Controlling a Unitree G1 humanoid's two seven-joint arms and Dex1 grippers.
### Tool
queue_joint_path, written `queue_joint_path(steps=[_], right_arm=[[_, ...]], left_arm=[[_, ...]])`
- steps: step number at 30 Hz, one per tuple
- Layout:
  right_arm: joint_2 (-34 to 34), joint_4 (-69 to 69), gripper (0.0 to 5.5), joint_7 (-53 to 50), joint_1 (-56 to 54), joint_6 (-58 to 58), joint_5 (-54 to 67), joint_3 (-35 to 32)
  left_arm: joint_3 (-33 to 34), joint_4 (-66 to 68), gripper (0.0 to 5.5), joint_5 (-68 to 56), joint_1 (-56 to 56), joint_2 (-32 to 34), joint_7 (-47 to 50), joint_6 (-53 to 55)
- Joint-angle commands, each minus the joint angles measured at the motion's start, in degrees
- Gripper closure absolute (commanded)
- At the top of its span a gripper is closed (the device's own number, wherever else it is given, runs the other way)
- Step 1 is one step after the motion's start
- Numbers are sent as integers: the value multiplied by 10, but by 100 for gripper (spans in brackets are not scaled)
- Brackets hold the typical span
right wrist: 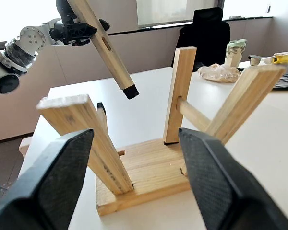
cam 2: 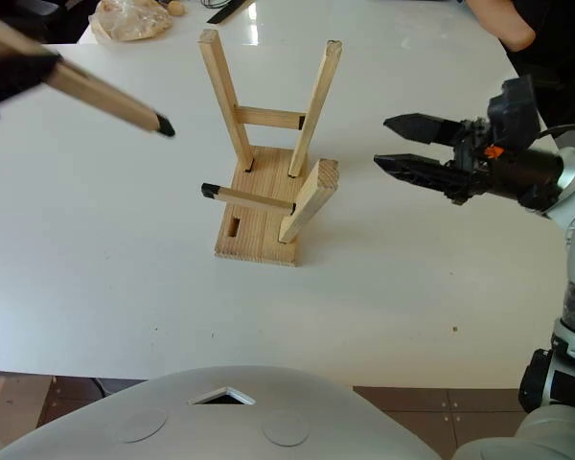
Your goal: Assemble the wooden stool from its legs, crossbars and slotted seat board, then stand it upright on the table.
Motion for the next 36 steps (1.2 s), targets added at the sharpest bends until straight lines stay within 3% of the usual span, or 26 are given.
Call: queue_joint_path(steps=[1, 13, 20, 28, 36], right_arm=[[-14, -16, 228, 33, 25, -49, -49, 39], [-12, 6, 228, 58, 18, -78, -76, 72], [-7, 9, 228, 55, 14, -83, -82, 84], [-8, 12, 228, 55, 17, -91, -86, 85], [-5, 13, 228, 52, 20, -99, -92, 83]], left_arm=[[-30, -73, 346, -19, 73, -56, -41, 5], [-78, -70, 346, 121, 183, -127, -78, -126], [-114, -49, 346, 158, 183, -140, -86, -175], [-172, -126, 346, 151, 247, -115, -103, -152], [-147, -112, 346, 124, 176, -95, -67, -115]])
